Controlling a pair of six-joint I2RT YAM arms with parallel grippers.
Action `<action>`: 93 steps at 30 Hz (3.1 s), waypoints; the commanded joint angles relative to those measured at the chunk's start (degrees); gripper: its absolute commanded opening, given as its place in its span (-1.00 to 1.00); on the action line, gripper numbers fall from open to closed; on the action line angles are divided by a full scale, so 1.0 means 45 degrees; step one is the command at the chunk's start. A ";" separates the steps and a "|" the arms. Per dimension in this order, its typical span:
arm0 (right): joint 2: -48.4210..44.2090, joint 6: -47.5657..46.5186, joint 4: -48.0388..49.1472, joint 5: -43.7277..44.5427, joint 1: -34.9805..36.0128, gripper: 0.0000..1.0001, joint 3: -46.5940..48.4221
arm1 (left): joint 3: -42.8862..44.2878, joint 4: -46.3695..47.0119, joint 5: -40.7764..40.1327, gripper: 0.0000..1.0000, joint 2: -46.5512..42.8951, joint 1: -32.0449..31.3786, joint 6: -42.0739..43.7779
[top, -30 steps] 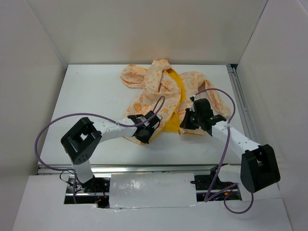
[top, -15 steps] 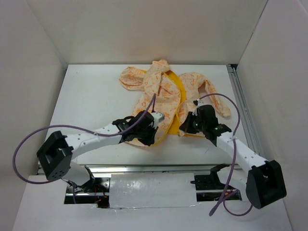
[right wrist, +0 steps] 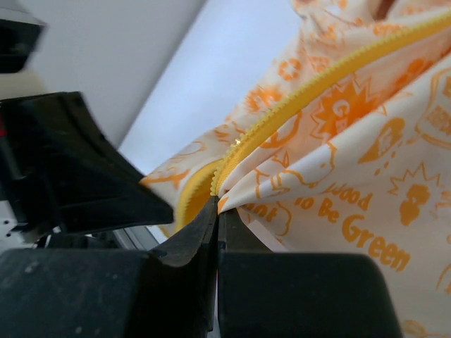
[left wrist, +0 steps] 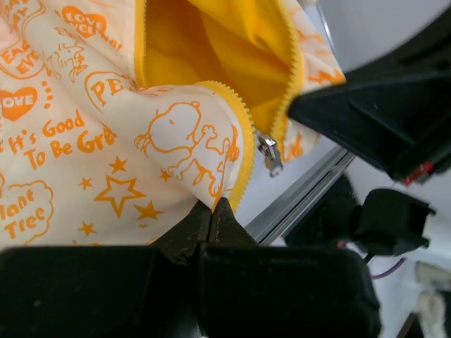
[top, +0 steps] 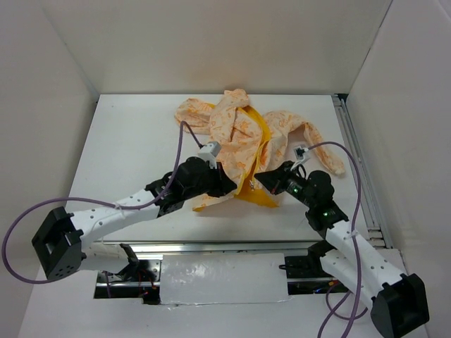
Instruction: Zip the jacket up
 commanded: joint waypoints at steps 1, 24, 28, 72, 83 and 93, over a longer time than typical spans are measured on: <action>-0.0794 0.0570 0.3050 -0.0017 0.0513 -1.00 -0.0488 | -0.0751 0.2550 -0.1372 -1.00 -0.0818 0.0012 -0.2649; -0.2223 0.0707 0.0356 0.2076 0.1550 -1.00 -0.0997 | -0.2862 0.5150 -0.2975 -1.00 -0.0917 -0.0789 -0.6126; -0.2397 0.1272 0.1196 0.1880 0.1569 -1.00 -0.1465 | -0.2804 0.5151 -0.3735 -1.00 -0.0702 -0.1334 -0.7259; -0.2730 0.1391 0.1783 0.2622 0.1628 -1.00 -0.0997 | -0.0753 0.4388 -0.6550 -1.00 0.0314 -0.2313 -0.7477; -0.3081 0.0981 0.1158 0.2622 0.1687 -1.00 -0.0958 | -0.0246 0.3845 -0.7271 -1.00 0.0607 -0.2371 -0.7378; -0.2827 0.1118 0.1606 0.2739 0.1687 -1.00 -0.0978 | -0.0362 0.3802 -0.7312 -1.00 0.0509 -0.2449 -0.7516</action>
